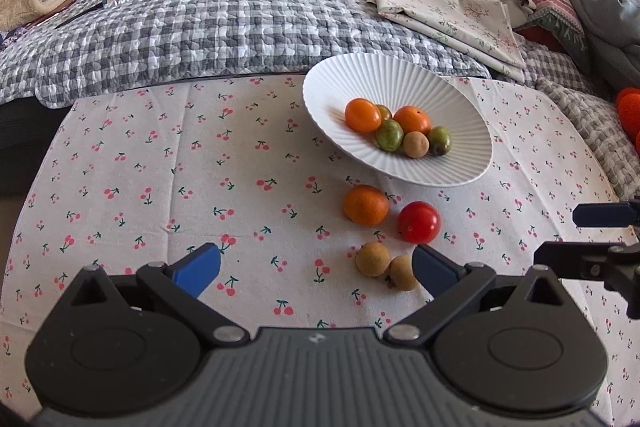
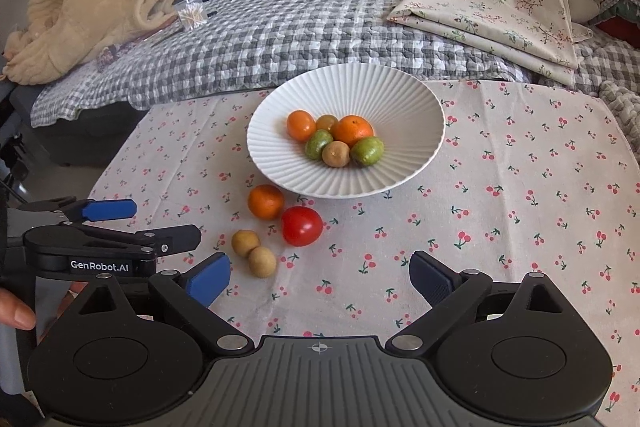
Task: Organize fruits
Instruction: 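Withdraw both open tools back toward the remaining fruits, then grasp a small brown kiwi with the left tool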
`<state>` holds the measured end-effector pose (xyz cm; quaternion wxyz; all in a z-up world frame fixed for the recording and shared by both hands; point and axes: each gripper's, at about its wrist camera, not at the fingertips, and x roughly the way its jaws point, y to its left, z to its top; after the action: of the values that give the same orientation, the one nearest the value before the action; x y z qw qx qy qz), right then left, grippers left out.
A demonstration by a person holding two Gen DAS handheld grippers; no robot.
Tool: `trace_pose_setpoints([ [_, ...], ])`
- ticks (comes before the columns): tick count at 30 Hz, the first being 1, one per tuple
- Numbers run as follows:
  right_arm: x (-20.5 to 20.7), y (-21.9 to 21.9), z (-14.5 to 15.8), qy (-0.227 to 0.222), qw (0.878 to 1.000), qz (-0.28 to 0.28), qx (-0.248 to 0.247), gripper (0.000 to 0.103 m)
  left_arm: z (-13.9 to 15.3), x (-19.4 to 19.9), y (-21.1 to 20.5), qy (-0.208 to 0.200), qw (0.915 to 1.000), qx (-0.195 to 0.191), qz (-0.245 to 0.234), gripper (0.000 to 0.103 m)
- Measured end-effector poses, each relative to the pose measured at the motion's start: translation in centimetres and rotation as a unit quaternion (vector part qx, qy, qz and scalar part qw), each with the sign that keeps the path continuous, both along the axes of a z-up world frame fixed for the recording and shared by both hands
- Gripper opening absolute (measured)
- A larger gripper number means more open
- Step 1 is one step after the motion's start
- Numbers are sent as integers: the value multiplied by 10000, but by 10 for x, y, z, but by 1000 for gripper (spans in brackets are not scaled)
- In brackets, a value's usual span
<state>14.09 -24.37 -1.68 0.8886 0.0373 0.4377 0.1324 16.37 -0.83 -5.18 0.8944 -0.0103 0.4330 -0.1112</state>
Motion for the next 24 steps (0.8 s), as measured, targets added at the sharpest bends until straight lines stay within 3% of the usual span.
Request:
trace_pose_setpoints([
  [6, 0, 2, -8, -34, 9997, 153, -211, 98, -12, 4, -5, -18, 9997, -168, -183, 95],
  [11, -2, 14, -19, -20, 9976, 514, -458, 96, -29, 10, -18, 85, 9986, -135, -500, 74],
  [17, -3, 30, -32, -30, 9950, 821, -576, 91, -42, 18, -26, 130, 9970, -493, -587, 55],
  [24, 3, 47, -48, -94, 9917, 1070, -704, 79, -45, 25, -14, 298, 9931, -1057, -416, 26],
])
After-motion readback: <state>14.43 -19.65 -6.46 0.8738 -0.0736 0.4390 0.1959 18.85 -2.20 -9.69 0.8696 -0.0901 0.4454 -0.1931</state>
